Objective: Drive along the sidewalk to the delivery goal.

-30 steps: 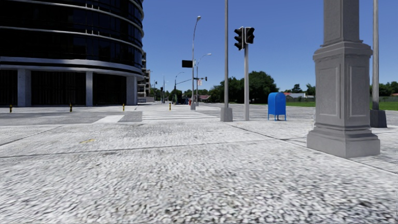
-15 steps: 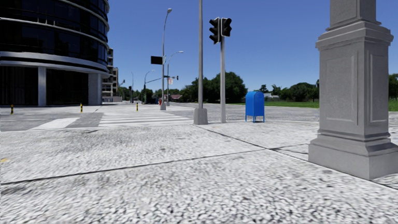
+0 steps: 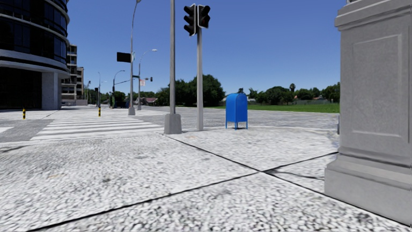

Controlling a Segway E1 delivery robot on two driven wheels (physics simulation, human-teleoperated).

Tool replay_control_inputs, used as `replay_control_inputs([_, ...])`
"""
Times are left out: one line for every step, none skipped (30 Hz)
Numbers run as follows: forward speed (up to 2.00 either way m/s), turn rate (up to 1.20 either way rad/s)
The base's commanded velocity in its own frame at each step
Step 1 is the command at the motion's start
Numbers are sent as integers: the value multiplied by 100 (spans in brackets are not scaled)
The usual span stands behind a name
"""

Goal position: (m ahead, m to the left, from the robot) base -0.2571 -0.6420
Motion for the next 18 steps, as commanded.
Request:
replay_control_inputs([157, 0])
replay_control_inputs([157, 0])
replay_control_inputs([142, 0])
replay_control_inputs([122, 0])
replay_control_inputs([94, 0])
replay_control_inputs([65, 0])
replay_control_inputs([65, 0])
replay_control_inputs([45, 0])
replay_control_inputs([25, 0])
replay_control_inputs([0, 0])
replay_control_inputs([0, 0])
replay_control_inputs([0, 0])
replay_control_inputs([0, 0])
replay_control_inputs([0, 0])
replay_control_inputs([0, 0])
replay_control_inputs([0, 0])
replay_control_inputs([0, 0])
replay_control_inputs([0, 0])
